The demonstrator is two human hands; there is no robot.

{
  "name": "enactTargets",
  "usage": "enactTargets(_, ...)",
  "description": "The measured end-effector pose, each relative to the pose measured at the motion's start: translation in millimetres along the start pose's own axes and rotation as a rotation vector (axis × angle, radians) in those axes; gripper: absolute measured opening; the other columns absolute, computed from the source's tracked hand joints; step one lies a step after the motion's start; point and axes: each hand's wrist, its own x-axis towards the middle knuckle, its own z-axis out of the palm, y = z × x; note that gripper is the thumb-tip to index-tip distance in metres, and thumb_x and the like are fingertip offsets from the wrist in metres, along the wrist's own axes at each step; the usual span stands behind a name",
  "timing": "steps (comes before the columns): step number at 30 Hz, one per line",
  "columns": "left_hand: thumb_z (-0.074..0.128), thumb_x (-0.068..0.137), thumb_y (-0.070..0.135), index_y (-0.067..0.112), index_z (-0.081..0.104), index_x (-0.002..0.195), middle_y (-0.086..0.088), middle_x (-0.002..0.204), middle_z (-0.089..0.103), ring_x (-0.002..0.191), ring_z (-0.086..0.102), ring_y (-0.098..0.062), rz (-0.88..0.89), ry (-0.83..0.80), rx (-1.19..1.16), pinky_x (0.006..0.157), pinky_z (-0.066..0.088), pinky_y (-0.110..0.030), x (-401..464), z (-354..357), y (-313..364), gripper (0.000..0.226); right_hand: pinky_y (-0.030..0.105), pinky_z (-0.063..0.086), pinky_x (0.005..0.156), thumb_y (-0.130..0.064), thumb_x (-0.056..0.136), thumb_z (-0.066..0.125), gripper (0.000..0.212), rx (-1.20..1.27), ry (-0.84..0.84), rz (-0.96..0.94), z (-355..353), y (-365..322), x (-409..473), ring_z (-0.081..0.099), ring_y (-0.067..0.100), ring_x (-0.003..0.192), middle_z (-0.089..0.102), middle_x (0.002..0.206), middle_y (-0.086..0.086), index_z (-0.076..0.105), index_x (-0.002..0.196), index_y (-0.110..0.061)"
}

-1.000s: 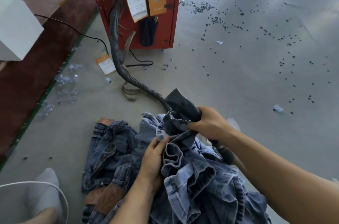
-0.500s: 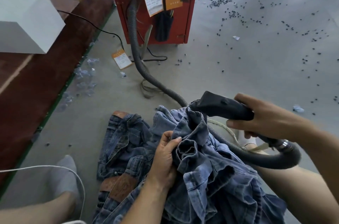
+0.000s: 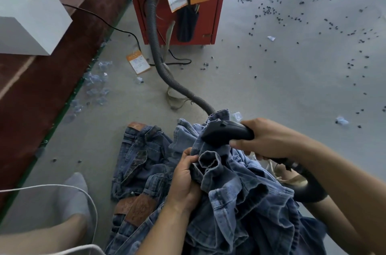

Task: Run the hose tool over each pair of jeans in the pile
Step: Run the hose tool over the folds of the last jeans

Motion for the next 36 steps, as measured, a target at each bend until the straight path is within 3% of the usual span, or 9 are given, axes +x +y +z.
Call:
enactTargets(6,0.045,0.087,-0.004,0.01,0.059,0.111,-0.019,0.099,0.071,0.087,0.073,-0.031,-0.035,-0.018,-0.034,0.075,0.062,-0.042,-0.4,-0.4,-0.2,0.031,0.025,0.054,0.049,-0.042,0.095,0.071,0.016,0.14,0.21,0.07,-6.1,8.0,-2.2,0.065,0.011,0.049,0.072,0.074,0.003,0.064,0.099,-0.028)
enactTargets(11,0.037,0.087,-0.012,0.009,0.052,0.143,-0.029,0.138,0.059,0.124,0.059,-0.045,-0.03,-0.125,0.045,0.099,0.054,-0.052,-1.0,2.1,0.5,0.062,0.018,0.051,0.05,-0.045,0.091,0.075,0.013,0.158,-0.129,0.056,-14.0,3.4,-20.7,0.062,0.006,0.05,0.07,0.064,-0.008,0.066,0.095,-0.036)
enactTargets(15,0.046,0.084,-0.019,0.007,0.049,0.148,-0.029,0.14,0.057,0.12,0.061,-0.039,0.0,-0.199,0.098,0.096,0.056,-0.046,-2.5,0.6,0.7,0.069,0.015,0.045,0.046,-0.04,0.093,0.075,0.016,0.043,-0.005,0.025,10.0,-11.2,-2.7,0.06,0.002,0.048,0.07,0.068,-0.002,0.066,0.097,-0.028)
enactTargets(20,0.041,0.083,-0.027,0.009,0.046,0.146,-0.025,0.133,0.064,0.114,0.067,-0.038,-0.04,-0.139,0.139,0.089,0.059,-0.046,-0.8,6.1,1.0,0.073,0.037,0.053,0.051,-0.052,0.084,0.078,0.034,0.227,0.459,0.159,0.5,-10.6,10.6,0.069,0.024,0.056,0.072,0.065,0.009,0.069,0.084,-0.019)
enactTargets(23,0.04,0.085,-0.025,0.01,0.05,0.143,-0.024,0.13,0.067,0.111,0.07,-0.037,-0.072,-0.138,0.159,0.084,0.06,-0.044,0.4,17.7,-5.0,0.069,0.029,0.047,0.05,-0.063,0.068,0.087,0.046,0.209,0.437,0.213,13.7,-12.0,15.6,0.068,0.017,0.055,0.072,0.065,0.002,0.07,0.081,-0.023)
enactTargets(27,0.044,0.096,-0.001,0.008,0.061,0.137,-0.028,0.126,0.068,0.111,0.068,-0.039,-0.145,-0.035,0.174,0.09,0.058,-0.046,0.2,27.7,-9.2,0.045,0.027,0.046,0.05,-0.046,0.072,0.09,0.038,0.026,0.346,0.194,34.9,-12.1,27.2,0.066,0.011,0.059,0.071,0.068,-0.002,0.069,0.089,-0.02)
enactTargets(30,0.062,0.096,0.028,0.006,0.073,0.12,-0.019,0.114,0.075,0.102,0.073,-0.029,-0.173,-0.025,0.308,0.083,0.059,-0.037,1.8,35.2,-7.2,0.035,0.02,0.046,0.051,-0.037,0.076,0.089,0.028,0.146,0.366,0.15,31.5,-3.5,23.6,0.064,0.002,0.057,0.071,0.067,-0.006,0.069,0.089,-0.022)
enactTargets(33,0.077,0.091,0.029,0.017,0.079,0.102,-0.009,0.103,0.079,0.089,0.074,-0.015,-0.048,-0.025,0.624,0.075,0.058,-0.027,8.1,33.8,-7.2,0.017,0.02,0.043,0.049,-0.026,0.08,0.086,0.018,0.283,0.404,0.071,23.8,3.9,15.7,0.06,0.001,0.05,0.068,0.059,-0.015,0.07,0.088,-0.027)
enactTargets(36,0.071,0.096,0.032,0.014,0.082,0.095,-0.013,0.101,0.079,0.084,0.075,-0.019,-0.022,0.105,0.536,0.074,0.059,-0.03,10.9,31.3,-7.3,0.021,0.012,0.036,0.04,-0.021,0.083,0.084,0.021,0.341,0.443,0.053,16.7,12.8,7.5,0.054,0.001,0.041,0.063,0.052,-0.015,0.065,0.084,-0.03)
